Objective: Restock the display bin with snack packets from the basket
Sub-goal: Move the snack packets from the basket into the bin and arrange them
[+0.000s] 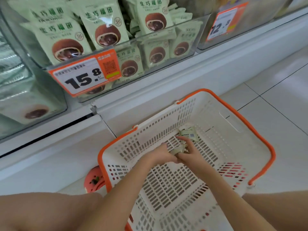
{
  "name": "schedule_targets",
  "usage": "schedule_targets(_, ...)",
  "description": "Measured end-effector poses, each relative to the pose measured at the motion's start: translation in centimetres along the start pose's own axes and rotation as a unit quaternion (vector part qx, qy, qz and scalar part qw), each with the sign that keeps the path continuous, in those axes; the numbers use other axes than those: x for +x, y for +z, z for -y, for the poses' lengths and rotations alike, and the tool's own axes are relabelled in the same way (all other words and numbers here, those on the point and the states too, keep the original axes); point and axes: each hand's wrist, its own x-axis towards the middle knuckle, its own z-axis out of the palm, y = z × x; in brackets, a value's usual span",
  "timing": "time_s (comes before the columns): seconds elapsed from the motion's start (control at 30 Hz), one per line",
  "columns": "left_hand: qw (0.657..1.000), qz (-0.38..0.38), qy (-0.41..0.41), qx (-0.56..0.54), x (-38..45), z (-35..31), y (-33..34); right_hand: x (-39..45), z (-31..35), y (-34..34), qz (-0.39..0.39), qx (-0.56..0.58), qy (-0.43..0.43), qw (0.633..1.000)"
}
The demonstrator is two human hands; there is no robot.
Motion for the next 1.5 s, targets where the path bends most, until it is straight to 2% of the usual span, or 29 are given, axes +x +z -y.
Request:
schedule_targets(0.1,0.995,0.013,0.089,-0.037,-3.7,-2.9,-2.3,-2.3,4.5,0.3,0.038,0.054,-0.090,0.994)
schedule_targets(0.2,0.973,-0.088,0.172,0.122,-7.6,-5.8,-4.0,-5.2,8.2,0.4,0.087,0.083,-0.164,0.979)
schedule_targets(0.27,0.924,-0.160,0.224,0.265,-10.2,-7.6,-4.6,-7.1,10.2,0.3,0.112,0.105,-0.195,0.969)
schedule_targets(0.33,0.851,-0.219,0.267,0.395,-12.7,-9.1,-4.9,-9.0,12.3,0.3,0.124,0.155,-0.203,0.959)
schedule_targets(0.4,0.776,-0.267,0.293,0.491,-15.1,-10.4,-5.2,-11.0,14.4,0.8,0.121,0.154,-0.209,0.958)
schedule_targets(0.47,0.723,-0.302,0.322,0.532,-17.2,-11.3,-5.2,-12.5,16.0,1.4,0.089,0.100,-0.231,0.964)
schedule_targets(0.53,0.704,-0.313,0.372,0.517,-18.9,-11.8,-5.1,-13.8,17.4,2.0,0.035,0.044,-0.273,0.960)
schedule_targets(0.57,0.708,-0.311,0.400,0.491,-19.6,-11.8,-5.0,-14.3,17.9,2.2,0.015,0.033,-0.292,0.956)
schedule_targets(0.63,0.740,-0.321,0.431,0.405,-20.9,-11.7,-5.3,-15.0,18.9,2.4,0.003,0.056,-0.310,0.949)
schedule_targets(0.77,0.792,-0.347,0.429,0.263,-22.9,-12.4,-5.4,-15.6,20.1,2.6,-0.024,0.204,-0.297,0.933)
schedule_targets(0.8,0.827,-0.325,0.412,0.203,-23.2,-12.8,-5.2,-15.5,20.4,2.9,-0.044,0.259,-0.287,0.921)
schedule_targets(0.87,0.915,-0.195,0.353,0.000,-23.7,-13.4,-4.7,-14.9,20.7,3.6,-0.101,0.342,-0.268,0.895)
schedule_targets(0.9,0.936,-0.119,0.319,-0.089,-23.7,-13.6,-4.5,-14.6,20.7,4.1,-0.125,0.355,-0.263,0.889)
schedule_targets(0.93,0.940,-0.077,0.300,-0.140,-23.8,-13.6,-4.3,-14.2,20.6,4.6,-0.143,0.349,-0.259,0.889)
schedule_targets(1.0,0.936,-0.085,0.289,-0.183,-23.4,-13.5,-4.5,-13.6,20.1,5.5,-0.177,0.273,-0.261,0.909)
schedule_targets(1.07,0.930,-0.139,0.285,-0.187,-23.2,-13.5,-5.2,-13.2,19.6,6.1,-0.210,0.136,-0.267,0.931)
schedule_targets(1.13,0.926,-0.190,0.287,-0.157,-23.2,-13.6,-6.2,-13.0,19.6,6.4,-0.233,0.034,-0.293,0.926)
schedule_targets(1.23,0.905,-0.274,0.323,-0.042,-23.2,-13.5,-7.8,-12.8,20.4,6.2,-0.256,-0.147,-0.399,0.868)
schedule_targets(1.3,0.889,-0.300,0.346,0.010,-23.2,-13.4,-8.2,-12.5,21.2,6.1,-0.208,-0.286,-0.444,0.823)
schedule_targets(1.33,0.882,-0.306,0.356,0.032,-23.3,-13.5,-8.3,-12.2,21.7,6.1,-0.181,-0.327,-0.447,0.813)
schedule_targets(1.4,0.859,-0.336,0.374,0.090,-23.4,-13.9,-8.8,-11.7,22.9,6.7,-0.155,-0.353,-0.448,0.807)
schedule_targets(1.5,0.828,-0.385,0.396,0.096,-23.6,-14.7,-9.9,-10.7,24.7,8.0,-0.181,-0.361,-0.467,0.787)
